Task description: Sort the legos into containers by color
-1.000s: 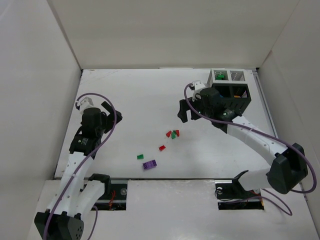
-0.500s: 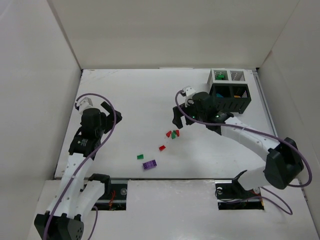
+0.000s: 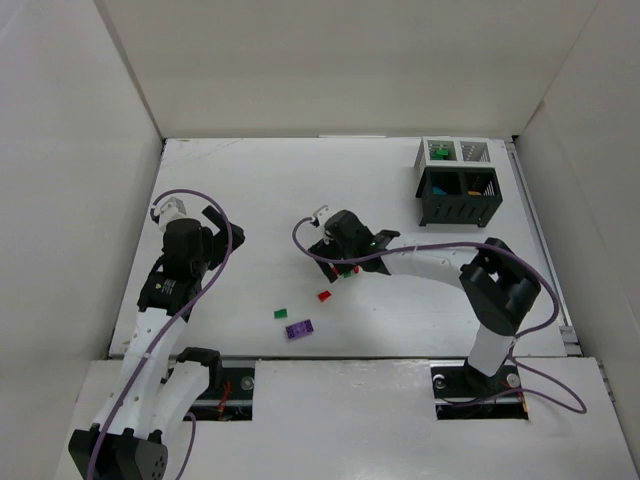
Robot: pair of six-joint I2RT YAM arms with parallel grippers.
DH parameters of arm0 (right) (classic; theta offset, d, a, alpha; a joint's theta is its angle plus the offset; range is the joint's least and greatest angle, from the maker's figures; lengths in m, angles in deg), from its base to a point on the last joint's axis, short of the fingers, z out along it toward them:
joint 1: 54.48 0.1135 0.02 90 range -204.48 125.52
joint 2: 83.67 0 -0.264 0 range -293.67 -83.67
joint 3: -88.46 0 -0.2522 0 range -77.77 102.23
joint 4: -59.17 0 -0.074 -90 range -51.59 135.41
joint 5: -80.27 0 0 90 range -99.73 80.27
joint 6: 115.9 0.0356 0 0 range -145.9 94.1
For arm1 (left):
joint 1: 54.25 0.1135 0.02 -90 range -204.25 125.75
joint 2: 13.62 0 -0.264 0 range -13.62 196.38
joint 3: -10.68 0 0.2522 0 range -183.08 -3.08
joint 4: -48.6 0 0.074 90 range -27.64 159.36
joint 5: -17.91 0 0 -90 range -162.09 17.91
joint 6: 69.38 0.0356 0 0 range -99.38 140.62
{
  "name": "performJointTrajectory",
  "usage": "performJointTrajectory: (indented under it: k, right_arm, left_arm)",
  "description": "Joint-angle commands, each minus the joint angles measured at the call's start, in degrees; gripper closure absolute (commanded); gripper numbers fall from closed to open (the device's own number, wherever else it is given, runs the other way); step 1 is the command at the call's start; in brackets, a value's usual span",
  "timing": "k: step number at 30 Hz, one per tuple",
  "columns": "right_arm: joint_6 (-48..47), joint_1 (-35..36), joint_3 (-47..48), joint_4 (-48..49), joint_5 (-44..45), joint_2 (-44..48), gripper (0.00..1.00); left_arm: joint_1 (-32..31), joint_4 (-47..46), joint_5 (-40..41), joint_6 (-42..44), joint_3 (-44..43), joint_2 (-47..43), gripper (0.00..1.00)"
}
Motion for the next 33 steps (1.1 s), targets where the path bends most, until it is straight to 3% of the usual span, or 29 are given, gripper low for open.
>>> performJointTrajectory:
  k: [1,13,24,33]
  right_arm:
    - [-1.4,2.0,3.1,1.0,6.5,-1.3,0.22]
    - [-0.6,2.0,4.3,-0.1,9.5,-7.0,0.38]
    - [0.5,2.6,4.3,-1.9,8.9,-5.6,0.72]
    - [-0.1,2.6,5.6,-2.5,8.2,3.2,0.77]
  left_arm:
    - [-0.2,-0.7,-0.4,-0.3,0.4,-0.4,0.0]
    - [-0.2,-0.7,0.1,0.7,0.4,1.2,0.0]
    - [-0.2,-1.3,0.7,0.7,0.4,1.7,0.0]
    - [-0.2,-3.6,0.7,0.7,-0.1,4.6,0.0]
